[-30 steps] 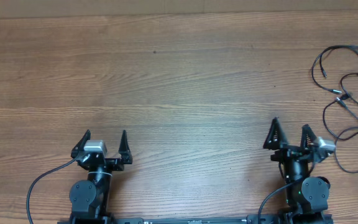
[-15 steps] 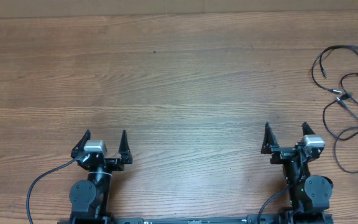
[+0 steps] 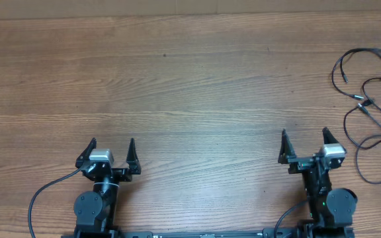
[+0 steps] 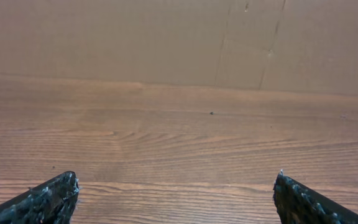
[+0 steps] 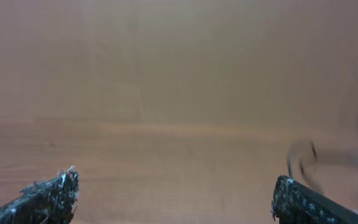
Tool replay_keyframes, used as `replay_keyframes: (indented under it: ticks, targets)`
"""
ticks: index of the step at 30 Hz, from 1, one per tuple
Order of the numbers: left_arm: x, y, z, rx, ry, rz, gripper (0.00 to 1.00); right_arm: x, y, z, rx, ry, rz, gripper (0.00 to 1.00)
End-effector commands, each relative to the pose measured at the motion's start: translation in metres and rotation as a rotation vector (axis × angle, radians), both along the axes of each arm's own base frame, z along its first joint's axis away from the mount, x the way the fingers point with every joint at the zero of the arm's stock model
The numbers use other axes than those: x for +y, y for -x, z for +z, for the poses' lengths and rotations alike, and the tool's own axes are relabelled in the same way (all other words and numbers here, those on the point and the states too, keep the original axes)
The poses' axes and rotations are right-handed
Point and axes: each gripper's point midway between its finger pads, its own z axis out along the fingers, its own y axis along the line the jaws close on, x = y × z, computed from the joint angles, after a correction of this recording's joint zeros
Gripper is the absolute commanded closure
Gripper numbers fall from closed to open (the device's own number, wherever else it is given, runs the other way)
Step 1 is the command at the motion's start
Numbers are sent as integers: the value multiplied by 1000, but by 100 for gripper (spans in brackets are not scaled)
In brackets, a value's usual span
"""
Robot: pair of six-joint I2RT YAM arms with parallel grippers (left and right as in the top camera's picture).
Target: Untangle cables
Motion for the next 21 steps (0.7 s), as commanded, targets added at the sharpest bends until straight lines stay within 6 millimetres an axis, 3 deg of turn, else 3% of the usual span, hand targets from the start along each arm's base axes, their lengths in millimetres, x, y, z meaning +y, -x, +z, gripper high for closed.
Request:
replay_keyframes:
  ticks: [1, 10, 21]
  targets:
    - [3, 0, 1, -8, -8, 16, 0, 30, 7, 7, -96, 273, 150, 0]
    - [3, 0, 1, -8, -8, 16, 0, 19, 3, -23, 46, 212, 107, 0]
    - [3, 0, 1, -8, -8, 16, 0, -3, -1, -26, 91, 37, -19, 0]
